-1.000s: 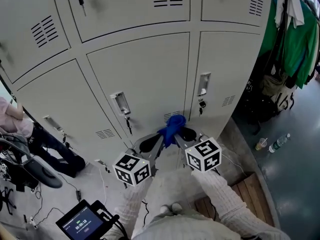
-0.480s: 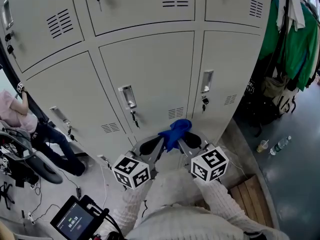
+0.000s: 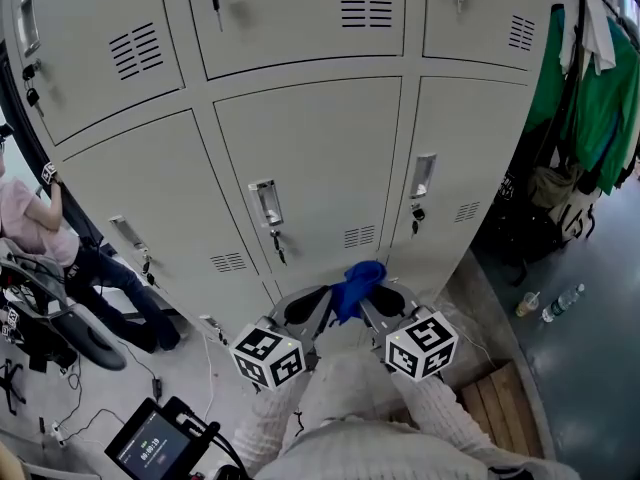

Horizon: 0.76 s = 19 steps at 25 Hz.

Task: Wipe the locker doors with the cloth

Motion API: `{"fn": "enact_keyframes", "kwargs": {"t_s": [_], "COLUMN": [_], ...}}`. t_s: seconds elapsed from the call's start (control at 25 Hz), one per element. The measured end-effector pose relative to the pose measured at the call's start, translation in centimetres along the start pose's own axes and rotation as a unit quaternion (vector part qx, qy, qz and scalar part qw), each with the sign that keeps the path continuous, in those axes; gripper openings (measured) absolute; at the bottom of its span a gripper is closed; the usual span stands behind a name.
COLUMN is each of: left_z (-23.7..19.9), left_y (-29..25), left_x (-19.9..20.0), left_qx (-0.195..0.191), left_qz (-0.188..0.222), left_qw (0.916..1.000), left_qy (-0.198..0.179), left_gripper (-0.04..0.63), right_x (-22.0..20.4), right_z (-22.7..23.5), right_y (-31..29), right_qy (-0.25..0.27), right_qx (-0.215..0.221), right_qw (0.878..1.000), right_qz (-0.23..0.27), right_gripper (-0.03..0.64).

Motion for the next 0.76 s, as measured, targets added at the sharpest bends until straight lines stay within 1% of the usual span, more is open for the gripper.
{"fn": "enact_keyframes", "kwargs": {"t_s": [0.2,0.44,0.76], "left_z": [0.34,0.50,0.73], "left_y": [0.25,0.51,0.54], "left_x": [-0.61,-0.73,-0.64], "left_qx": [-0.010,-0.016,-0.016], "left_qz": [-0.017,-0.013,-0.008], "left_qw": [0.9998,0.9998,0.9998], "left_qy": [-0.009,0.001,0.000], "left_gripper": [0.006,0.006,0.006], "right_x": [-0.13,-0.26,-0.18], "right_z": [-0.06,-0.01,-0.21], "right_y": [0.00,0.47,0.75], "right_qy": [0.006,0.001,0.002], "right_qx": [0.000,0.001,0.006], "right_qw": [1.000,1.000,1.000], "right_qz": [-0.005,-0.007,-0.005], "right_gripper": [0.051,0.051,0.051]}}
Point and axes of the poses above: the fingertips, and each gripper's own axes: y backward along the fingers, z to its right, x out of its top, the point moved 6 cm from there along y, backward along the fingers, and after that the axes turned 1 degree about -x, right-handed, at the moved point
